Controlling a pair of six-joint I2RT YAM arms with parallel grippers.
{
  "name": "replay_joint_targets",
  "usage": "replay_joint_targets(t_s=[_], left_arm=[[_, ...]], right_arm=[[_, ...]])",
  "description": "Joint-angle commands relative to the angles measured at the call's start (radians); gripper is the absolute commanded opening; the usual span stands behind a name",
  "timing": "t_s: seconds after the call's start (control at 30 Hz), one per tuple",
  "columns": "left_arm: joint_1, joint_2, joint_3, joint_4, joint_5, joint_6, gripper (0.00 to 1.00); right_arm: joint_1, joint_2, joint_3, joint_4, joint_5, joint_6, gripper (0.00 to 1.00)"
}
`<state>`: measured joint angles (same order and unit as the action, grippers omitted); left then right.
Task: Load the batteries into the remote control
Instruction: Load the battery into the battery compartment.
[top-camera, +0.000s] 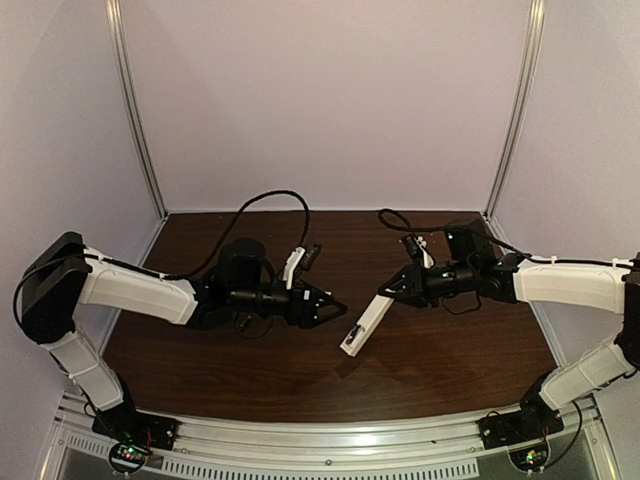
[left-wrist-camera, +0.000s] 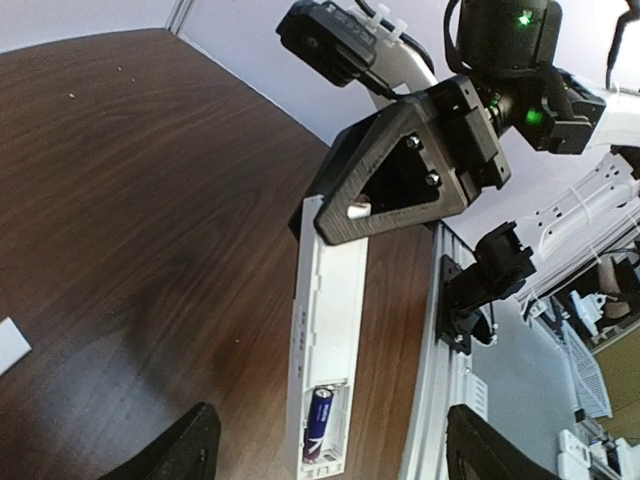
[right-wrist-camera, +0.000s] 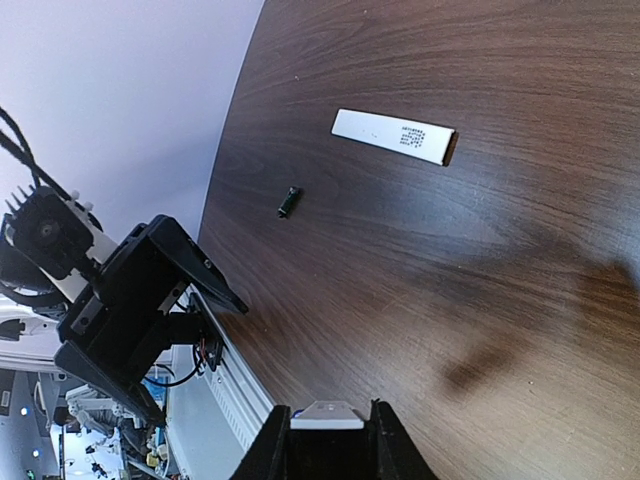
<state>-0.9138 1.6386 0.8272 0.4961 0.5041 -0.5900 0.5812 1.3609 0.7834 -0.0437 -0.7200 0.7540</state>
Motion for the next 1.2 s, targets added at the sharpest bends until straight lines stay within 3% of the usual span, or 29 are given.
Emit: replay_joint_targets(t_s=[0.0,0.33,0.53,1.17], left_arm=[[0.007,0.05,-0.014,0.147,0.122,-0.202,0.8],[0.007,0.164,0.056,0.079,0.18,-0.263,0.72],[0.007,0.191,0.069,0.107,0.206,-0.286,0.64],[0.01,0.225,0.077,0.196,0.244,-0.367,0.55]], right_arm=[[0.005,-0.032,0.028,0.035,-0.025,-0.016,0.0],[0.013,-0.039,0.049,0.031,-0.038,-0.022,0.0],[0.024,-0.031,0.058,0.022,-0.038,-0.034,0.0],[0.043,-0.026,0.082,-0.006,-0.016,-0.071,0.0]])
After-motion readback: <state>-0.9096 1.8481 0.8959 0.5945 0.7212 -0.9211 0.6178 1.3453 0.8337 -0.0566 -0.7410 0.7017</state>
